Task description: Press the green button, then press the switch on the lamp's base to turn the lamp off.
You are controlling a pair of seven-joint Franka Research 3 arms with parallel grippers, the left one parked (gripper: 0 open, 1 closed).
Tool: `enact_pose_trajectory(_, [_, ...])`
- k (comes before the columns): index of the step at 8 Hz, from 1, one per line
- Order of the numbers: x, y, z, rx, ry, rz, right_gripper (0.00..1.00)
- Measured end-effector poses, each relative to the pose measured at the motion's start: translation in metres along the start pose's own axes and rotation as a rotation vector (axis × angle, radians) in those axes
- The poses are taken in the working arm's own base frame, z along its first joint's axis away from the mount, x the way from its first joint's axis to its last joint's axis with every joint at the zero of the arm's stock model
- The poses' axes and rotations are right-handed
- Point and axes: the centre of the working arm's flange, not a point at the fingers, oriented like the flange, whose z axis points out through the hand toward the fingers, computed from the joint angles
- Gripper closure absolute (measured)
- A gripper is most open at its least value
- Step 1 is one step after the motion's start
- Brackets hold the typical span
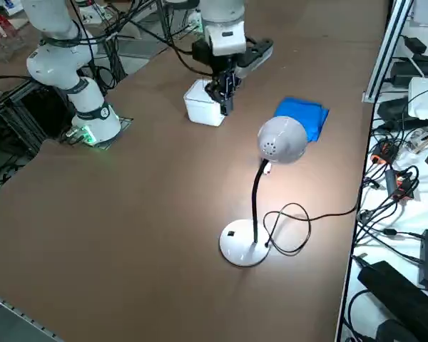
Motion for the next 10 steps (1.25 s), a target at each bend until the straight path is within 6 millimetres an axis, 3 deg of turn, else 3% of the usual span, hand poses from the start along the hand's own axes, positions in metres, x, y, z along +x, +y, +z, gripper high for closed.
enact_pose_trajectory(3, [0.005, 0.090, 0.049, -0.022, 0.005, 0.030, 0.98])
enact_pose_trajectory(5, [0.018, 0.133, 0.087, -0.014, 0.083, 0.045, 0.99])
enact_pose_trajectory(8, [0.054, 0.135, 0.166, -0.012, 0.252, 0.043, 0.99])
enact_pose_trajectory(10, [0.064, 0.135, 0.202, -0.014, 0.332, 0.043, 0.99])
